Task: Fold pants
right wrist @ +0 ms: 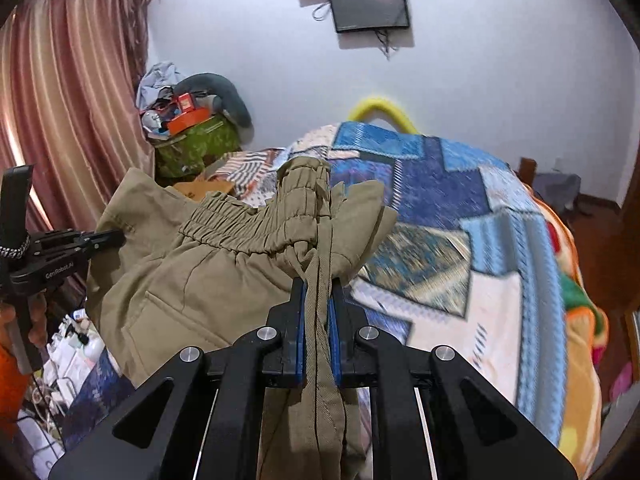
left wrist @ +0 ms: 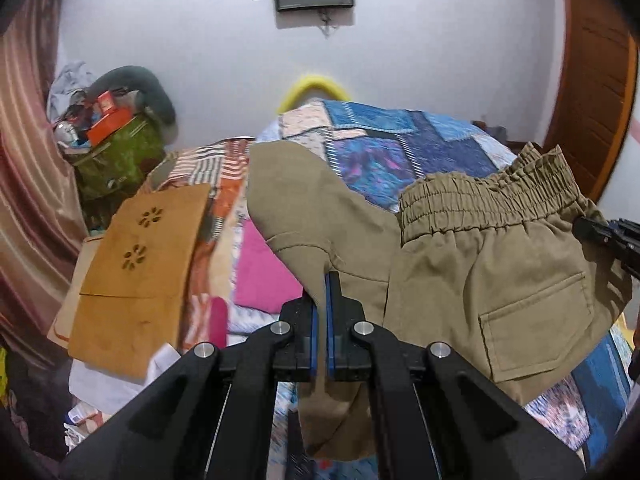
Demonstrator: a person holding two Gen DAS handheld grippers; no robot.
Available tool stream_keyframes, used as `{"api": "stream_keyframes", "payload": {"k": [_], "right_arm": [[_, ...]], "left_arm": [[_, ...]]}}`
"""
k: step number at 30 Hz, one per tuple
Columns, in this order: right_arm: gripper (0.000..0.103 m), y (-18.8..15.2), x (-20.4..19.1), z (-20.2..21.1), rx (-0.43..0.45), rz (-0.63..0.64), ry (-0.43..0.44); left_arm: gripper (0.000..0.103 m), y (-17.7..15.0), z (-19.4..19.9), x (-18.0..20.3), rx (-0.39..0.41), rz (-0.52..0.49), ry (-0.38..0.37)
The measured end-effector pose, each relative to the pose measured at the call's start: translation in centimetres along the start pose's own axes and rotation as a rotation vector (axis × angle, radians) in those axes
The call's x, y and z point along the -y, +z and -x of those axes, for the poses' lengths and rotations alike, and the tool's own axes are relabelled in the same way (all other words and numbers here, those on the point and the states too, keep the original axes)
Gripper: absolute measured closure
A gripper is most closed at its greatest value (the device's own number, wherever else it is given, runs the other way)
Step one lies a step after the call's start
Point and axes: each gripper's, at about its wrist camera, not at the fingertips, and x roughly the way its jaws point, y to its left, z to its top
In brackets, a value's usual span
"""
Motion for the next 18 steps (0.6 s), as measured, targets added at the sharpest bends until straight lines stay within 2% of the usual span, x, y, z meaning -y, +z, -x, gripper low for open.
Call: {"api": "stream_keyframes", "payload": {"k": [6,12,18], "right_arm": [[0.095,2.7,-1.8,-5.2,0.004,0.047,0.024],[0.095,4.3,-3.3,-10.6,-0.014,0.075,0.022],[0.095,3.4,-3.8,-15.8,-0.068,0.100,0.005]], "left_arm": [[0.100,2.1,-4.1,-4.5,0.005,0.070,0.040],[0.100,2.9,-11.0,-7.2,-0.064,0.080,0.091],[0.100,1.5,-17.8,-8.1,-0.147,0.057,0.122]]}}
